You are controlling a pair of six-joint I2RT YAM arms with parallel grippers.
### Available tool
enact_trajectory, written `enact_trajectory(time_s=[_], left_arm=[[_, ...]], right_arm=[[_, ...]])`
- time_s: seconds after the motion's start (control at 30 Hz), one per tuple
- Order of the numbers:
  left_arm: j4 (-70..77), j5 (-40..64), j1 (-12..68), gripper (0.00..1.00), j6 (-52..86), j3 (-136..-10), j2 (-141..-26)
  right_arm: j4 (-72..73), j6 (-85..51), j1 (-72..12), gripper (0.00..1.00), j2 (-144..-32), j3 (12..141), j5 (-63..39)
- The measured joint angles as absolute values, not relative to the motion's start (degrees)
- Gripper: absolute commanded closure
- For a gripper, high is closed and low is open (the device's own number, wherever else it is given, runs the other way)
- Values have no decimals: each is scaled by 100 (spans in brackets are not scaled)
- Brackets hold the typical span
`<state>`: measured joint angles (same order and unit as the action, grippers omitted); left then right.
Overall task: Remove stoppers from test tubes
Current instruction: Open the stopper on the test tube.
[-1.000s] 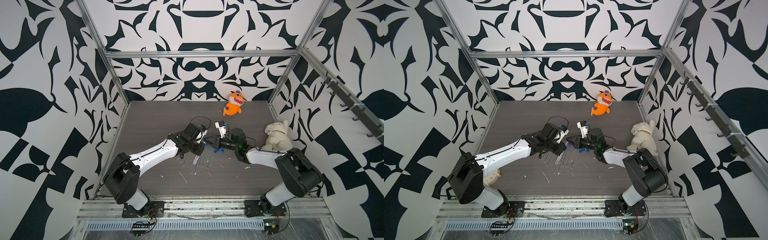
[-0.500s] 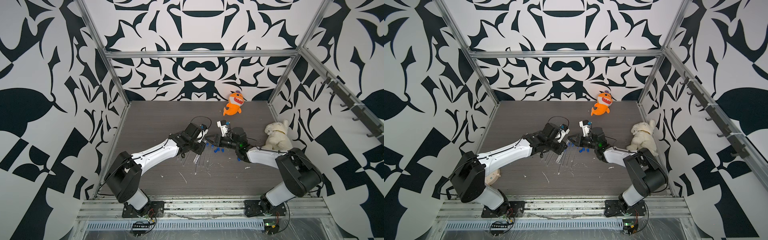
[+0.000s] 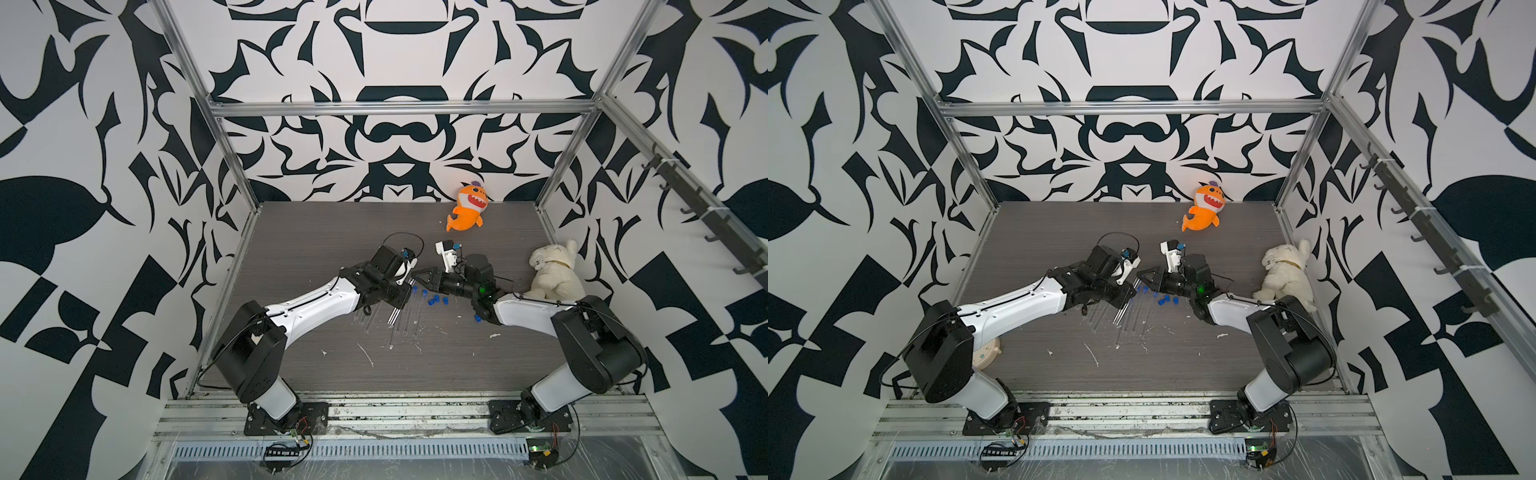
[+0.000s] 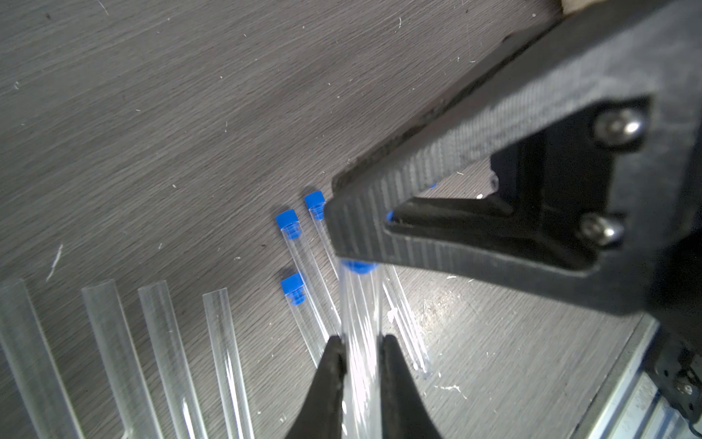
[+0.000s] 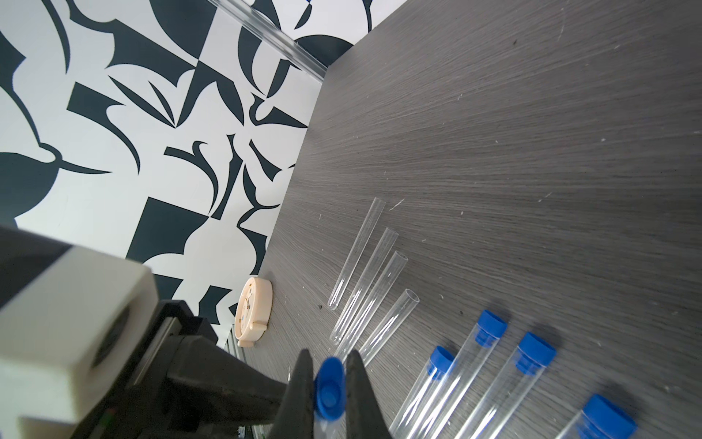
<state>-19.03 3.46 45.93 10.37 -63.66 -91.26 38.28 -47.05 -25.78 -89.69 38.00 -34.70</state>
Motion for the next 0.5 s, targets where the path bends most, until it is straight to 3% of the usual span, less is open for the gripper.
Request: enact_trajectory(time_s=[0.5], left_arm=[[-2482, 390, 4622, 100, 1000, -6372, -9286]], right_arm=[[3817, -4615, -2272, 100, -8729, 4296, -2906]])
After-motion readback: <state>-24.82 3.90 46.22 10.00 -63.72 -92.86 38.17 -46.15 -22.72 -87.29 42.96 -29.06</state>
